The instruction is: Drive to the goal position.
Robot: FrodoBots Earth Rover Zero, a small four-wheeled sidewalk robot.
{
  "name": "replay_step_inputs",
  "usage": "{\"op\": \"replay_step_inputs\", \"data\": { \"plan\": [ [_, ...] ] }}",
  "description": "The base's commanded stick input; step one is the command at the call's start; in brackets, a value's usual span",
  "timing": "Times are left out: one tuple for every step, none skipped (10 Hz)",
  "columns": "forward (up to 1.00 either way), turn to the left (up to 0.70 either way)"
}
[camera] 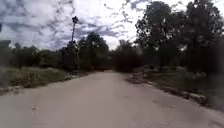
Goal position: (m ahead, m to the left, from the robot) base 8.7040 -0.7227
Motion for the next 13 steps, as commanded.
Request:
{"op": "replay_step_inputs", "data": {
  "plan": [
    [0.85, 0.0],
    [0.85, 0.0],
    [0.85, 0.0],
    [0.85, 0.0],
    [0.85, 0.0],
    [0.85, 0.0],
    [0.85, 0.0],
    [0.85, 0.0],
    [0.85, 0.0],
    [0.85, 0.0],
    [0.85, 0.0],
    [0.85, 0.0],
    [0.85, 0.0]
  ]
}}
